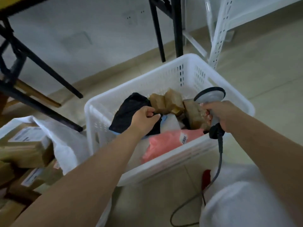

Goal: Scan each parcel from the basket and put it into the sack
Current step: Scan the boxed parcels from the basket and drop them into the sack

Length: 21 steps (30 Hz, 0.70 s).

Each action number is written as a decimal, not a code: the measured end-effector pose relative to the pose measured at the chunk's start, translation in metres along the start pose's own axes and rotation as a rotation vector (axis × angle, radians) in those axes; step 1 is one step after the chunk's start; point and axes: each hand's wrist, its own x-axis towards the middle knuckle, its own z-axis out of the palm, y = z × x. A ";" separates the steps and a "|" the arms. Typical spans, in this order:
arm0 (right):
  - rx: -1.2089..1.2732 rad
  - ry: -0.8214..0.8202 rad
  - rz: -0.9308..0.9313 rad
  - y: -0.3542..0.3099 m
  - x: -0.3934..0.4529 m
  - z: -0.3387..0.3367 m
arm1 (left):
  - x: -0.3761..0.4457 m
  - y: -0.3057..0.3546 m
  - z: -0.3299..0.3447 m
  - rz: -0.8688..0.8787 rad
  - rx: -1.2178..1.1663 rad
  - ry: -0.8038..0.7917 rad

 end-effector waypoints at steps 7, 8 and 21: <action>-0.002 0.030 -0.012 -0.012 0.077 0.011 | 0.074 -0.008 0.057 -0.240 -0.108 0.001; -0.012 0.020 -0.004 -0.013 0.091 0.015 | 0.085 -0.012 0.063 -0.270 -0.118 0.005; -0.076 -0.150 0.231 0.003 0.160 0.040 | 0.185 -0.061 0.120 -0.488 -0.172 0.055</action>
